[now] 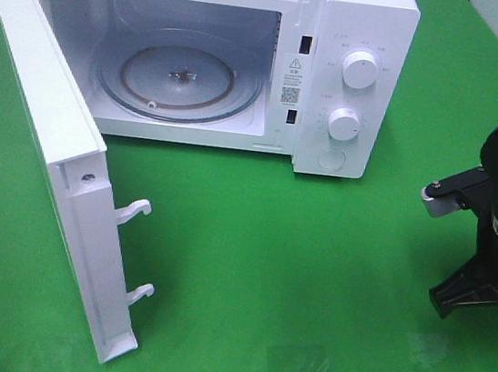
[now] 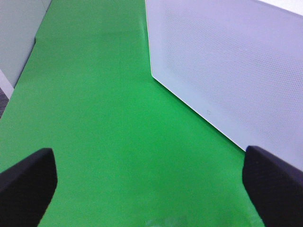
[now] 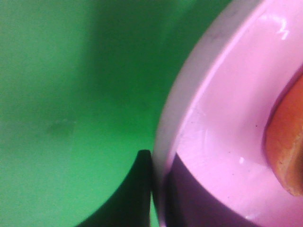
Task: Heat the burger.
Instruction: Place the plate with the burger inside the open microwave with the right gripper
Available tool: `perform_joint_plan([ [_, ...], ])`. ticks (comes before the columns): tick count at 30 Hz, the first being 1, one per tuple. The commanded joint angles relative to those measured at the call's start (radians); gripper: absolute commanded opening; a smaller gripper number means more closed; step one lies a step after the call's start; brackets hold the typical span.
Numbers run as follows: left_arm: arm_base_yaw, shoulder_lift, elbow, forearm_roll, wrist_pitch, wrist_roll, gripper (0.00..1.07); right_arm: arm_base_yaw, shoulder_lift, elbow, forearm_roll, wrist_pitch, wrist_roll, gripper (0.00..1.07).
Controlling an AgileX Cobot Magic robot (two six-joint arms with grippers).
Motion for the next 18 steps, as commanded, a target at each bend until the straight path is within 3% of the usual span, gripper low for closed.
perform_joint_plan([
  [1,0.0,-0.022,0.003,-0.005,0.0,-0.004,1.0,0.055,-0.071,0.051,-0.044,0.046,0.013,0.0],
  [18,0.0,-0.022,0.003,-0.005,0.0,-0.004,1.0,0.239,-0.312,0.203,-0.052,0.081,0.032,0.0],
])
